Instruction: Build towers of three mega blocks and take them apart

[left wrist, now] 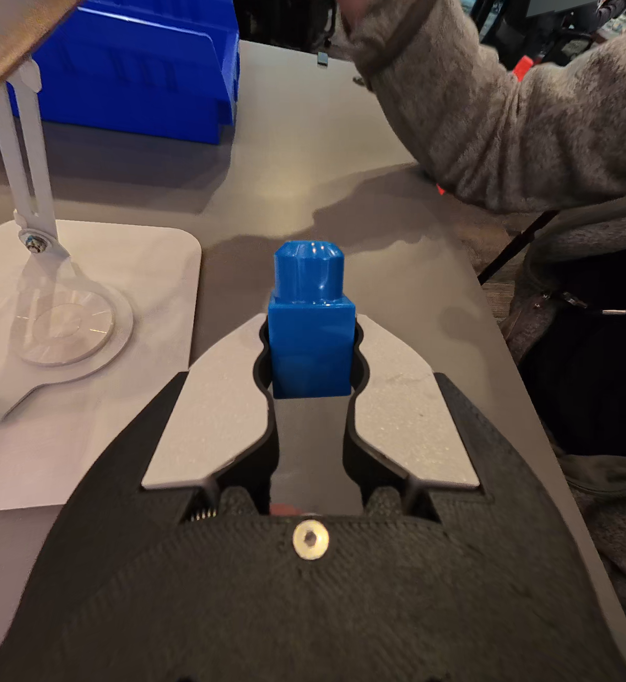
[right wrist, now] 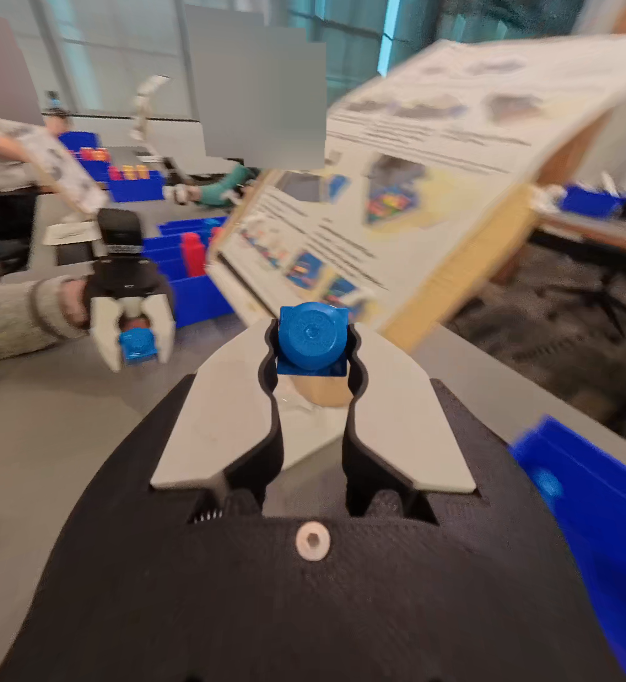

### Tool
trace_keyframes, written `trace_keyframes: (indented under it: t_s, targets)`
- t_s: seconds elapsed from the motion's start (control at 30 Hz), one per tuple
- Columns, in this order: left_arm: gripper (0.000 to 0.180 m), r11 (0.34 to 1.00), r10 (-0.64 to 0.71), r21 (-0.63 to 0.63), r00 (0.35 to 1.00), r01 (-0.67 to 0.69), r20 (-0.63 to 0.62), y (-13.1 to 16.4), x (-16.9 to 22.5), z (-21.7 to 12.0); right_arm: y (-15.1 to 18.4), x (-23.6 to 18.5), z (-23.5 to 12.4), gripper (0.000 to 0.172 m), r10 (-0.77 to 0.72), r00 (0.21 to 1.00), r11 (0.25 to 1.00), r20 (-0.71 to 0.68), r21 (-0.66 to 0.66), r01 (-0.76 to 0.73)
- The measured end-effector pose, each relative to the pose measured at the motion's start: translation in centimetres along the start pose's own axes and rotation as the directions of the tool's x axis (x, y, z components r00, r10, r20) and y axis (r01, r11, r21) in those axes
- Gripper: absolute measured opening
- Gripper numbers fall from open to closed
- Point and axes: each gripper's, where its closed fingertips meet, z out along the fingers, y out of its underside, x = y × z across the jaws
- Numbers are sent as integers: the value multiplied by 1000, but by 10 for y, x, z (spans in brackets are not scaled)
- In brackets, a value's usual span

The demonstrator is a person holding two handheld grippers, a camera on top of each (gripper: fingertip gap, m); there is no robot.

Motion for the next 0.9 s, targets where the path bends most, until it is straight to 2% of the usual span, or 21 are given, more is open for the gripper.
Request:
trace_keyframes:
  t_s: [0.1,0.17,0.27,0.43,0.57,0.6,0.73,0.9]
  targets:
    - [39,1000,1,-30,1000,-1,-2,6,0,5,20,73,-21,36,18,978,995,-209,-90,-37]
    - [39,999,1,-40,1000,-1,-4,8,0,7,48,115,-29,36,29,944,978,-327,-185,-94]
    - [39,999,-9,-44,1000,8,-7,10,-2,9,105,154,-26,36,87,913,914,-399,-332,-233]
    - [39,998,-17,-62,1000,17,-10,15,-4,13,201,186,-10,37,148,875,740,-461,-536,-408]
    - [39,997,-25,-72,1000,24,-14,18,-6,17,246,196,2,36,131,861,645,-492,-617,-451]
    - [39,997,-27,-75,1000,26,-15,19,-6,18,254,197,3,37,122,861,621,-494,-639,-455]
    - [39,996,-38,-81,999,37,-18,22,-8,20,254,207,14,37,101,854,645,-511,-620,-447]
    - [39,996,-43,-77,999,42,-16,22,-9,19,236,203,11,49,210,858,681,-469,-560,-472]
